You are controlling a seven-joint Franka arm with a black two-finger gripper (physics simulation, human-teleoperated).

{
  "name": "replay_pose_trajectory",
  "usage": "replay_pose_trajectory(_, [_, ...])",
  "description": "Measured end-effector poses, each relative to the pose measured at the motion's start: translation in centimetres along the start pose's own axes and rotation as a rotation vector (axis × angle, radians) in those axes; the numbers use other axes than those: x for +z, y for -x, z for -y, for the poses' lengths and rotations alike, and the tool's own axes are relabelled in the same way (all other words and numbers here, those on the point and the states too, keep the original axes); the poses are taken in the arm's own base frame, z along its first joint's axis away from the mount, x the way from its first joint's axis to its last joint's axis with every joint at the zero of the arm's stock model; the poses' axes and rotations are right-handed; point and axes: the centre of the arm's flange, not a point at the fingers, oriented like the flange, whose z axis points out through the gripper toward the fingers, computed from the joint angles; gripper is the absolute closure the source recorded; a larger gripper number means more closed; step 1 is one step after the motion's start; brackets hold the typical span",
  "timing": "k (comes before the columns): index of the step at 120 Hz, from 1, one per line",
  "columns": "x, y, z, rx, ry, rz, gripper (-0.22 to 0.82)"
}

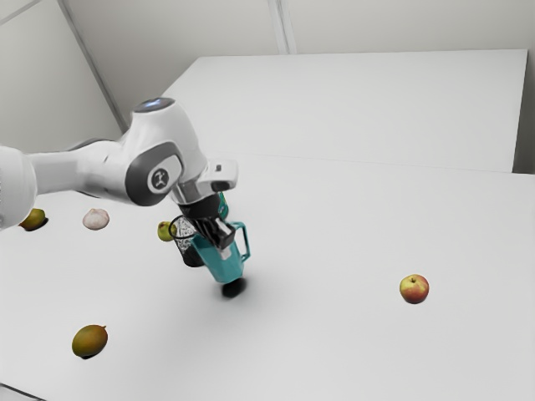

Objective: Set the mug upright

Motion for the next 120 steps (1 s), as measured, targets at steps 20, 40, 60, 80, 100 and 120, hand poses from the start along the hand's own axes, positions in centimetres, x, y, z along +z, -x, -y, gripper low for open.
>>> replay_pose_trajectory(20, [1.3, -1.8, -1.6, 0.073, -0.077, -0.005, 0.79])
replay_pose_trajectory(40, [2.6, -3.5, -3.1, 0.14, -0.155, -0.018, 0.78])
replay_pose_trajectory(60, [3.8, -5.5, -3.5, 0.144, -0.176, -0.027, 0.79])
replay_pose_trajectory(80, [4.2, -5.9, -1.4, 0.086, -0.176, -0.032, 0.79])
replay_pose_trajectory(100, [4.8, -6.8, -1.4, 0.069, -0.174, -0.032, 0.79])
replay_pose_trajectory(120, [4.9, -7.2, -1.4, 0.056, -0.169, -0.033, 0.63])
